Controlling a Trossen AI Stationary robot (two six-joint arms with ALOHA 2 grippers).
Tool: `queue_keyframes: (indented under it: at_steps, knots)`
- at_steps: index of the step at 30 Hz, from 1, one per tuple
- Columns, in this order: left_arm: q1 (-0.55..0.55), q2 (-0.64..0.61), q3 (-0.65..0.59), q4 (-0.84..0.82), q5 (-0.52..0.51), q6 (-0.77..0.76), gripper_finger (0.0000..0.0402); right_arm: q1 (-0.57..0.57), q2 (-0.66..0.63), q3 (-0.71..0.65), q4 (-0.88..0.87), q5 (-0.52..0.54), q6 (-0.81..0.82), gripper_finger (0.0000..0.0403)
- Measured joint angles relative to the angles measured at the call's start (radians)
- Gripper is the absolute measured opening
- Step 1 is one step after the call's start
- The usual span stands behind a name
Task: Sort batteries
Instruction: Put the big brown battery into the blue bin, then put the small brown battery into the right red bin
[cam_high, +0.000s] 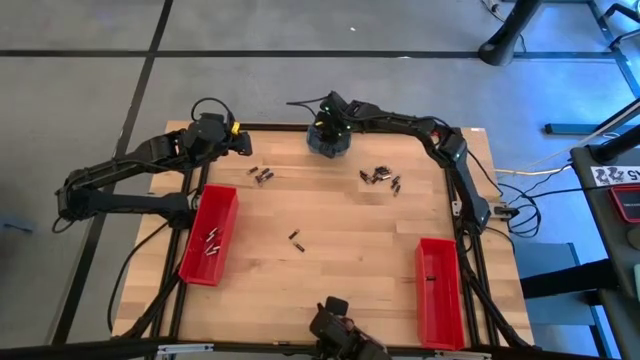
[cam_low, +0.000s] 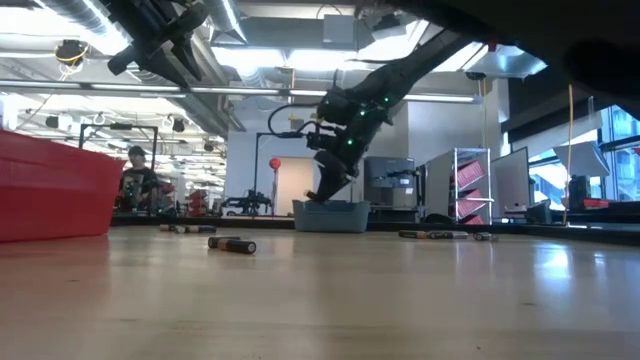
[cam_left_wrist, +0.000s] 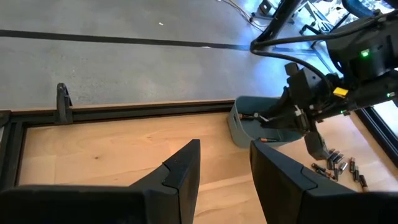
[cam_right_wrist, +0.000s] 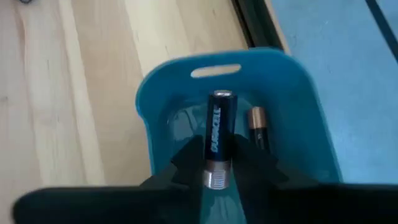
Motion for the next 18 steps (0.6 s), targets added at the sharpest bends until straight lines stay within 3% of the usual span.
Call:
queue_keyframes:
  at_steps: [8, 18]
  knots:
    - [0.000, 0.000, 0.000, 0.000, 0.000, 0.000, 0.0129, 0.000, -0.006, 0.000, -0.027, 0.071, 0.002, 0.0161]
    - [0.000, 0.000, 0.000, -0.001, 0.000, 0.000, 0.0129, 0.000, -0.165, 0.000, -0.108, 0.079, -0.106, 0.0170]
